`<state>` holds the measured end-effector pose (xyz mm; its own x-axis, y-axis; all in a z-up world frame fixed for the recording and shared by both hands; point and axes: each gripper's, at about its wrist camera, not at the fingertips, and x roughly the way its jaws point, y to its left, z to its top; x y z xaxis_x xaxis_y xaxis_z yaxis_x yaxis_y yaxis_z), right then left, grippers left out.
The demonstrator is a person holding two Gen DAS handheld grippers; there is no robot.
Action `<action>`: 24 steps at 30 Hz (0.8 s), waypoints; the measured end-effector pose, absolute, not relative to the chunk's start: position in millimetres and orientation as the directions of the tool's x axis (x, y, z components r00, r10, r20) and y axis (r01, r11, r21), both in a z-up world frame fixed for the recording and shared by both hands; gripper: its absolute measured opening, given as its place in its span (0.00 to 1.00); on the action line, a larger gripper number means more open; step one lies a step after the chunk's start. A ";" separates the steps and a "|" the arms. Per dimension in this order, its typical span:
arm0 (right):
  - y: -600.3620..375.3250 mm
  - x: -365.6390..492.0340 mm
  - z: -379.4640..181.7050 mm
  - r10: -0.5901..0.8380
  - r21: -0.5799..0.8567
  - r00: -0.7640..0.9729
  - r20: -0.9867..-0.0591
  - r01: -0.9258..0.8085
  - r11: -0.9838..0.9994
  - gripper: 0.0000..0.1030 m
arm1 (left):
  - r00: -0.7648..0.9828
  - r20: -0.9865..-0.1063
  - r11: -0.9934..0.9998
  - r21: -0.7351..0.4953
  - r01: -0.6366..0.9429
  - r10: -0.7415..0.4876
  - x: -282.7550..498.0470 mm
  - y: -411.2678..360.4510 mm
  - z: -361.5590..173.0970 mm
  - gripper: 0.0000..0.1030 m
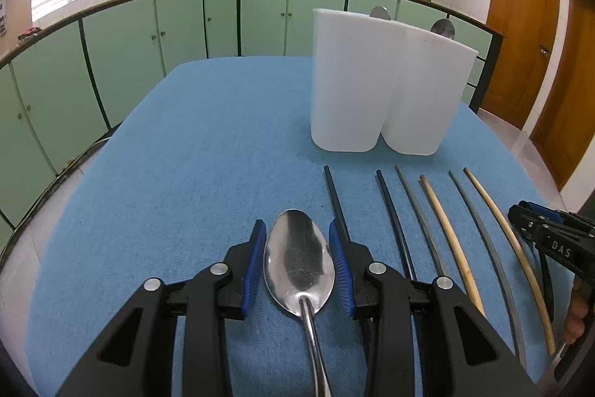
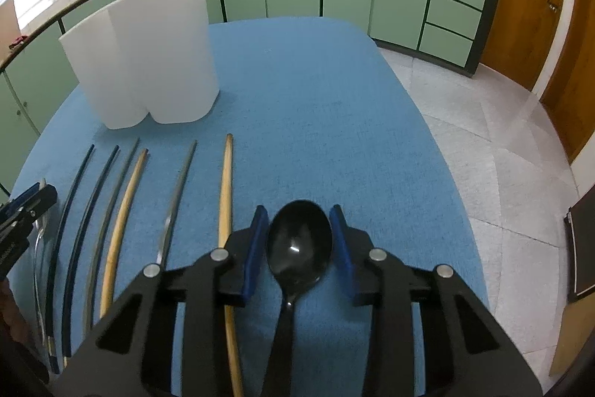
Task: Organize utensils
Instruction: 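Grasp the large steel spoon with the left tool while the right tool grasps the black spoon, then lift both spoons and release them into the white caddy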
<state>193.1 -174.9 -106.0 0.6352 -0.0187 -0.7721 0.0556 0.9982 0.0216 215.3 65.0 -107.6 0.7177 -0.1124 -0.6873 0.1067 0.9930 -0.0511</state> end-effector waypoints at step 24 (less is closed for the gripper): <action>-169.8 123.1 -13.4 0.139 0.117 0.887 -0.440 -0.096 0.988 0.32 | 0.863 -0.475 0.985 -0.082 0.153 -0.173 169.0 69.3 -47.7 0.33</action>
<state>123.1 -169.8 -13.4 0.8874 0.1389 -0.4396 -0.0965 0.9884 0.1175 169.0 69.3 -47.7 0.8628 -0.1731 -0.4750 0.1527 0.9849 -0.0816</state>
